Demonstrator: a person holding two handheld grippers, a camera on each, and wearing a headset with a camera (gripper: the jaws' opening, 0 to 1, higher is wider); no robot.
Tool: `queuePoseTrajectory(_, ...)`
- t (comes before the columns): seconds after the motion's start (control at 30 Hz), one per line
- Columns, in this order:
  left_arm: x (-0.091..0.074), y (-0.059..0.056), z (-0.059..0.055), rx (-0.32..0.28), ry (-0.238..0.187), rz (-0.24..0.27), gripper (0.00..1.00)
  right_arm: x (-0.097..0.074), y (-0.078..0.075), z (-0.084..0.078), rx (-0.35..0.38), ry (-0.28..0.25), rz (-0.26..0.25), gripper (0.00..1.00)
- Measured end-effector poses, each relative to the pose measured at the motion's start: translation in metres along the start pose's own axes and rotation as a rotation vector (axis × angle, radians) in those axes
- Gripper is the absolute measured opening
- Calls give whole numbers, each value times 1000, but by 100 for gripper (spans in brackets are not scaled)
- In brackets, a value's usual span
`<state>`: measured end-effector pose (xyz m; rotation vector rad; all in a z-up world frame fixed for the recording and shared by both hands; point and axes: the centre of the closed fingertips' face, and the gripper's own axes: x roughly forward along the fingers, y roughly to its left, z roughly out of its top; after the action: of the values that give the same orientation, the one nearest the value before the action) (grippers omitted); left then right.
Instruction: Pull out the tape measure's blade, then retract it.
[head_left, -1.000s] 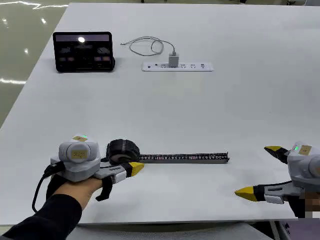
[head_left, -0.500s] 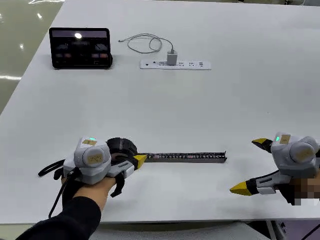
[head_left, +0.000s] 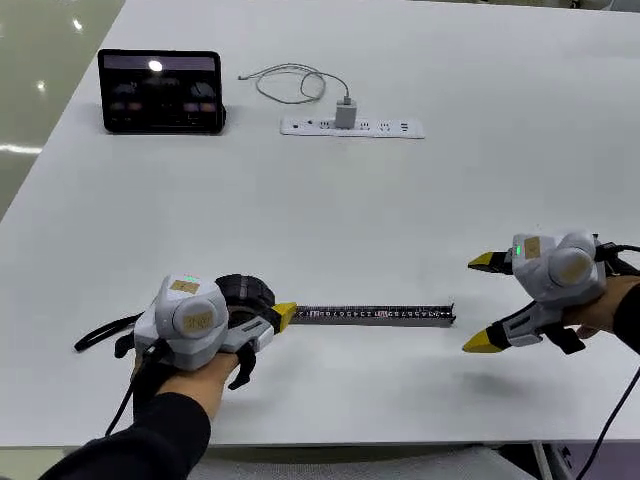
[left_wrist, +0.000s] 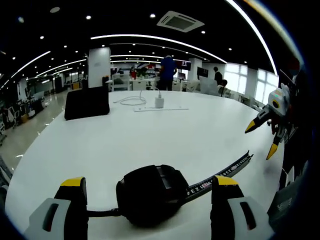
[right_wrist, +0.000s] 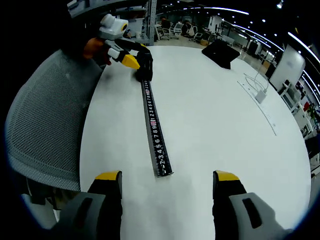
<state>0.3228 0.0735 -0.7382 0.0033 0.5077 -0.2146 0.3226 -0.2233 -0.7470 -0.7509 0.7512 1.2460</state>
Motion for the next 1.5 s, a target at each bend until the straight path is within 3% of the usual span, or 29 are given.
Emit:
queuePoseTrajectory(0.17, 3, -3, -4, 11, 9, -11, 100, 13, -6, 0, -33, 32, 37, 61)
queuePoseTrajectory(0.33, 4, -6, -8, 18, 12, -22, 100, 24, -2, 0, -42, 54, 77, 58)
queuePoseTrajectory(0.53, 5, -1, -11, 3, 20, -11, 100, 30, 6, -7, -64, 87, 123, 46)
queuePoseTrajectory(0.63, 7, 2, -10, 0, 9, -6, 100, 33, 7, -9, -73, 97, 125, 42)
queuePoseTrajectory(0.87, 11, -7, -7, 5, -23, -26, 100, 35, 7, -11, -69, 95, 123, 34)
queuePoseTrajectory(1.07, 21, -10, -2, -6, -47, -23, 92, 39, 10, -10, -77, 93, 134, 27)
queuePoseTrajectory(1.23, 26, -5, -9, -43, -30, 0, 85, 39, 9, -10, -77, 100, 137, 26)
queuePoseTrajectory(1.4, 25, -6, -5, -43, -37, 7, 77, 40, 13, -13, -82, 111, 158, 19)
queuePoseTrajectory(1.5, 26, -4, -9, -50, -13, 16, 73, 40, 14, -14, -73, 110, 161, 15)
